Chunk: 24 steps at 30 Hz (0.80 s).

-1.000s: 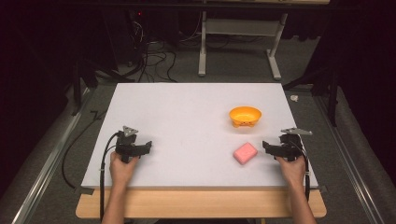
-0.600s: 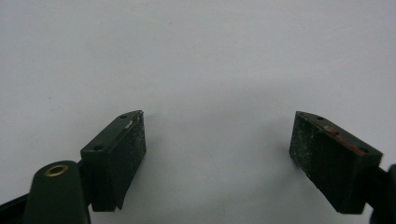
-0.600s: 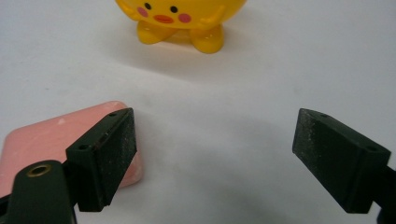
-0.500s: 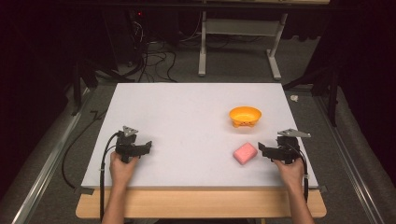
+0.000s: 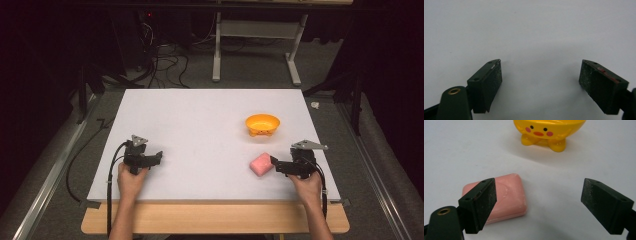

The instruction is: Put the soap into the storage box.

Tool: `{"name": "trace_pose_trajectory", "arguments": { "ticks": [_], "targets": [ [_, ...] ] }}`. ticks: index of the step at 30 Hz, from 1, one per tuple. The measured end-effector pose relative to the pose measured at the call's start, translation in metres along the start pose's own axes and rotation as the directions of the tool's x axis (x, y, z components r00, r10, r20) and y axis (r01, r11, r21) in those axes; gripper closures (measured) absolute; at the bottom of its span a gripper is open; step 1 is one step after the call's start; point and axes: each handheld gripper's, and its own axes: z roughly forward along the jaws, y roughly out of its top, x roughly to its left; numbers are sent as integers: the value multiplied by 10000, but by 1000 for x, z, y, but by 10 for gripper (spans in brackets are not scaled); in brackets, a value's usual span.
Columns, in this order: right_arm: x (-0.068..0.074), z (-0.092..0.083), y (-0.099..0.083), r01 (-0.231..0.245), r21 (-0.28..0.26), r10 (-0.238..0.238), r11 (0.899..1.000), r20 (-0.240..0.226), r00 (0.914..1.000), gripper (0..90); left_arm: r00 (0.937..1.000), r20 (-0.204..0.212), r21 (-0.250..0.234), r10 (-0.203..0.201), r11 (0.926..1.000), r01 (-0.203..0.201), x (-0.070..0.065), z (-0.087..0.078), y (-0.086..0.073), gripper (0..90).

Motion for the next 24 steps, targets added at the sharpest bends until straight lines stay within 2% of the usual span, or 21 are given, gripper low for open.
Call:
{"name": "trace_pose_trajectory", "arguments": {
  "ticks": [16, 24],
  "targets": [
    [20, 9, -1, 592, 132, -586, 9982, -442, 9973, 126, 10000, 0, -1, -3, 10000, 3, 0, 0, 0, 189],
    [28, 15, -1, 700, 151, -691, 9974, -574, 9960, 124, 10000, -3, 0, 2, 10000, -2, 0, 0, 0, 189]
  ]
}}
